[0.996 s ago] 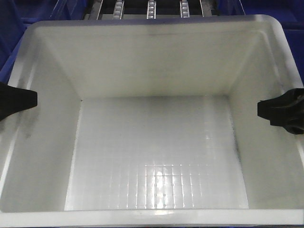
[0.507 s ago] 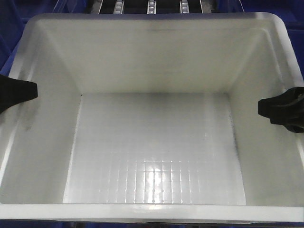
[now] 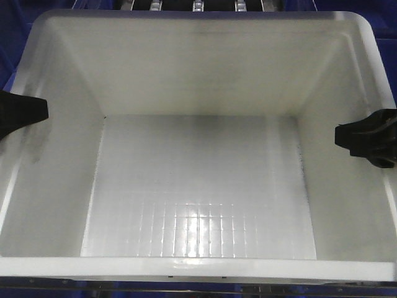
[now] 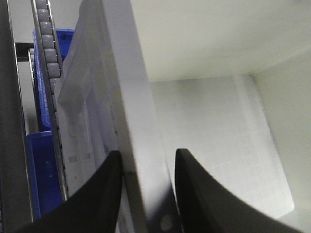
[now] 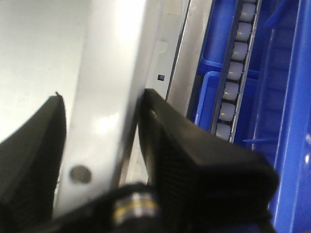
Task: Move bin from left to right shelf
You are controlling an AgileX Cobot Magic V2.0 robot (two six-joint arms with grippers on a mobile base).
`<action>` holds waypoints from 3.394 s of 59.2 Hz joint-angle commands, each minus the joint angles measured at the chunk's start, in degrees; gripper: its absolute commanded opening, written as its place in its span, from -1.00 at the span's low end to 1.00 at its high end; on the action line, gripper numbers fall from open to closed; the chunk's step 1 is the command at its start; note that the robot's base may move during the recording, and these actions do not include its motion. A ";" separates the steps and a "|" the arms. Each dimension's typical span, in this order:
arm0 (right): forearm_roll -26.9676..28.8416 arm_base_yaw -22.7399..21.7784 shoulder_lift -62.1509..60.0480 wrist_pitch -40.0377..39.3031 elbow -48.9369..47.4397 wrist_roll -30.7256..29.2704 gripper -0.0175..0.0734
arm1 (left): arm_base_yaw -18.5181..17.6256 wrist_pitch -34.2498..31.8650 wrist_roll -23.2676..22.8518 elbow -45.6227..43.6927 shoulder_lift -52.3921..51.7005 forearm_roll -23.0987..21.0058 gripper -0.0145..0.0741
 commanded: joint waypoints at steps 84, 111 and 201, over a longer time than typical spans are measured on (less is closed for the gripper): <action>8.26 0.79 1.16 -7.20 -2.26 -1.40 -0.62 | -1.09 -4.29 1.30 -2.27 0.13 -9.93 -0.69; 8.26 0.79 1.16 -7.14 -2.26 -1.40 -0.62 | -1.09 -4.29 1.30 -2.27 0.13 -9.93 -0.69; 8.26 0.79 1.16 -7.14 -2.26 -1.40 -0.62 | -1.09 -4.29 1.30 -2.27 0.08 -9.94 -0.69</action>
